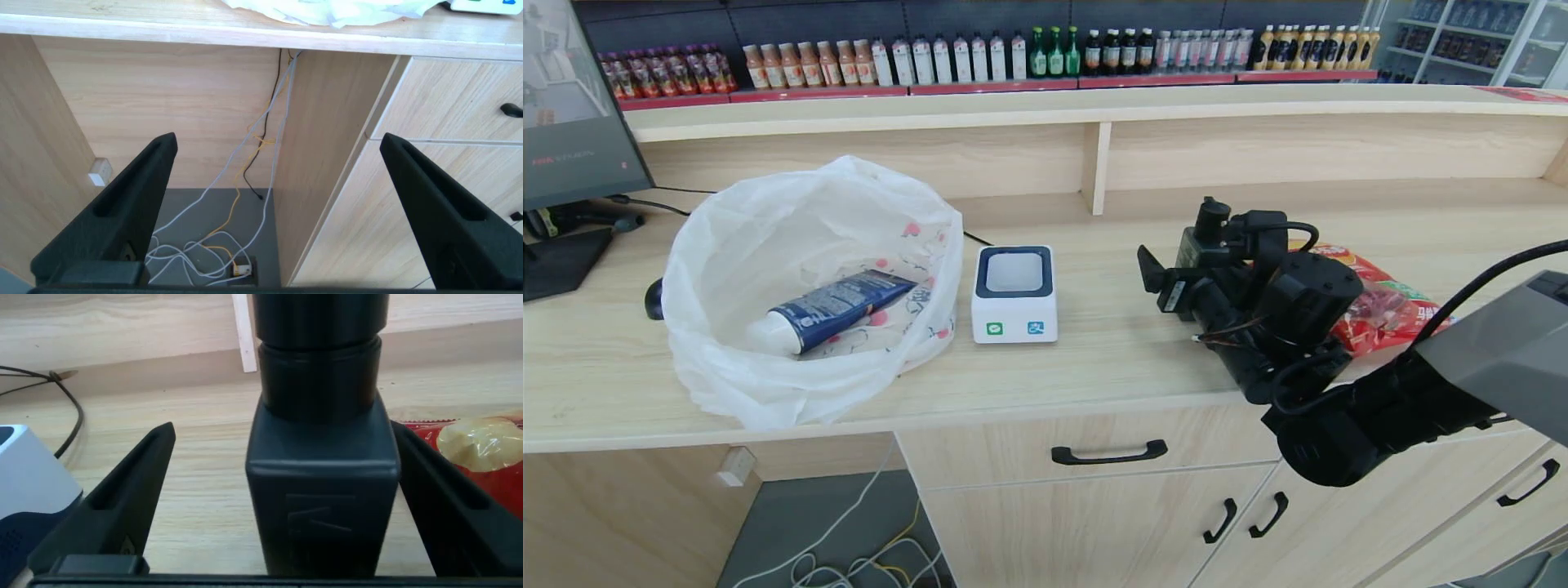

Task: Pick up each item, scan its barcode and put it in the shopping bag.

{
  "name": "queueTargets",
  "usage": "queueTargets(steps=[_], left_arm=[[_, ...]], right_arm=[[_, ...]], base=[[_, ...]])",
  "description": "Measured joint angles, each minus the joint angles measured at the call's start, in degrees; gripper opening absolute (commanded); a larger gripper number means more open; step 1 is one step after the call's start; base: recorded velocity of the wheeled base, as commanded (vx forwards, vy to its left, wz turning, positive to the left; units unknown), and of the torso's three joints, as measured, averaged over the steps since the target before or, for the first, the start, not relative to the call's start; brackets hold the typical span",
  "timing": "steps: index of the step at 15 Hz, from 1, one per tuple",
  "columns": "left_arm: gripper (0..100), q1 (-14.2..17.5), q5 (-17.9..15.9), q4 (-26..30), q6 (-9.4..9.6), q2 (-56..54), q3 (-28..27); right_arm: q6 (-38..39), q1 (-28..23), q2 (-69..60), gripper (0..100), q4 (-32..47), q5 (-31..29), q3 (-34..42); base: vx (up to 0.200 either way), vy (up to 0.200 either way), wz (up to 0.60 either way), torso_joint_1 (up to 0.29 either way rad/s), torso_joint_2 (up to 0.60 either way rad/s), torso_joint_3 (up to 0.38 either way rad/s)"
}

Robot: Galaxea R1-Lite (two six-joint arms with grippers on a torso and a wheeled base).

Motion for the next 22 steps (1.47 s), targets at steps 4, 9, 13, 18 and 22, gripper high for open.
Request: queueTargets(steps=[4, 9, 13, 18, 22], left_arm=[[100, 0.00, 0.00, 0.00, 0.04, 0.00, 0.00], [100, 0.00, 0.00, 0.00, 0.04, 0.00, 0.00], [100, 0.00, 0.00, 0.00, 0.04, 0.00, 0.00], [100, 0.00, 0.00, 0.00, 0.01, 0.00, 0.00], [100, 0.00, 0.00, 0.00, 0.04, 0.00, 0.00]], right_arm=[[-0.33, 0.13, 0.15, 0, -0.09, 0.00, 0.11], [0.07, 0.11, 0.20, 0, -2.38, 0.09, 1.24], [0.10, -0.26, -0.35, 0, -2.40, 0.06, 1.68], [0.18, -0.33, -1.79, 0, -3.06, 0.16, 1.71], [0.60, -0.30, -4.11, 0, -3.29, 0.22, 2.56]], base=[[0.000, 0.000, 0.00, 0.000, 0.00, 0.000], [0.000, 0.000, 0.00, 0.000, 0.00, 0.000], [0.000, 0.000, 0.00, 0.000, 0.00, 0.000], [0.000, 0.000, 0.00, 0.000, 0.00, 0.000], [0.000, 0.000, 0.00, 0.000, 0.00, 0.000]])
